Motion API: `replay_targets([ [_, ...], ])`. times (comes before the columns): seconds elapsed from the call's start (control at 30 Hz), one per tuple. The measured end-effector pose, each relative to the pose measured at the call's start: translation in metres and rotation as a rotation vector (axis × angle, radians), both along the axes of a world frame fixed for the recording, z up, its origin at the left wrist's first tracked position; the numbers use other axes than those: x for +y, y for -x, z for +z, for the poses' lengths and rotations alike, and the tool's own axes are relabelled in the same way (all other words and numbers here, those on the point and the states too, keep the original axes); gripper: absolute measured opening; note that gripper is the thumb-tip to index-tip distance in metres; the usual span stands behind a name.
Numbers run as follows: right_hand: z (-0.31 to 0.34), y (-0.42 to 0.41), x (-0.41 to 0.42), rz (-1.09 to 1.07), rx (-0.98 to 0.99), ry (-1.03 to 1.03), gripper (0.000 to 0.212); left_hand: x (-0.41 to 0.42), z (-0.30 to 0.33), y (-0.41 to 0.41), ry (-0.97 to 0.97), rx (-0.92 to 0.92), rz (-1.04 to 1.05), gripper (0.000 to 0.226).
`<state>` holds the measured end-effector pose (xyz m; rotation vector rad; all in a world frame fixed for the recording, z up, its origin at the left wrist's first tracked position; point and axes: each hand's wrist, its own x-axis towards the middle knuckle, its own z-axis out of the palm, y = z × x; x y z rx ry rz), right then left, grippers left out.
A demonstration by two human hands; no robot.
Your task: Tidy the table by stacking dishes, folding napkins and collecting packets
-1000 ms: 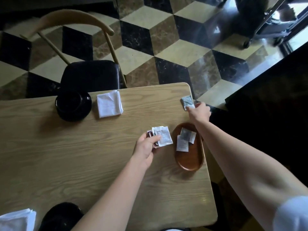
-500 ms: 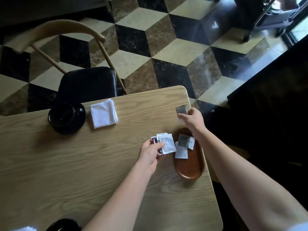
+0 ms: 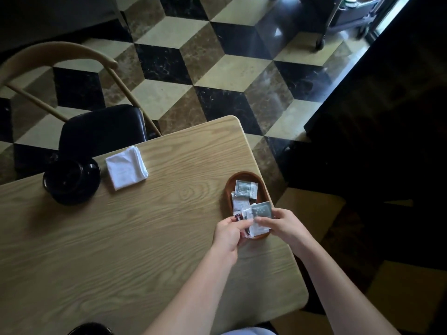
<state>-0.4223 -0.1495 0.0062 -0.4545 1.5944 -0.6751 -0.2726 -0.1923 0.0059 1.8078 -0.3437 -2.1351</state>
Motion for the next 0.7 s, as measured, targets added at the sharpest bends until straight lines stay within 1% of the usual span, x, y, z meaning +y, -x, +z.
replay_targets([
  [0.1,-0.002,0.005,0.006,0.022,0.065,0.017,0.020,0.006,-0.002,0.006,0.092,-0.088,-0.106,0.018],
  [0.23,-0.010,0.005,0.000,0.084,0.270,0.015,0.023,-0.001,-0.006,0.012,0.243,-0.245,-0.260,0.011],
  [0.27,-0.012,0.004,-0.002,0.100,0.346,0.025,0.024,-0.005,-0.007,0.013,0.284,-0.316,-0.306,0.011],
  [0.33,-0.016,-0.002,-0.007,0.140,0.493,0.039,0.024,-0.011,-0.011,0.015,0.353,-0.531,-0.430,0.018],
  [0.4,-0.020,-0.009,-0.008,0.235,0.657,0.035,0.021,-0.011,-0.011,0.015,0.424,-0.743,-0.580,0.020],
  [0.43,-0.023,-0.013,-0.008,0.279,0.733,0.034,0.020,-0.010,-0.012,0.014,0.457,-0.809,-0.644,0.019],
  [0.47,-0.025,-0.015,-0.007,0.297,0.784,0.035,0.021,-0.010,-0.014,0.013,0.485,-0.846,-0.683,0.020],
  [0.53,-0.026,-0.018,-0.006,0.280,0.831,0.042,0.027,-0.008,-0.016,0.011,0.534,-0.857,-0.697,0.027],
  [0.6,-0.023,-0.018,-0.005,0.243,0.865,0.037,0.040,-0.006,-0.012,0.008,0.576,-0.852,-0.704,0.030],
  [0.7,-0.013,-0.022,-0.002,0.208,0.957,0.021,0.058,-0.002,-0.001,-0.006,0.647,-0.861,-0.721,0.026],
])
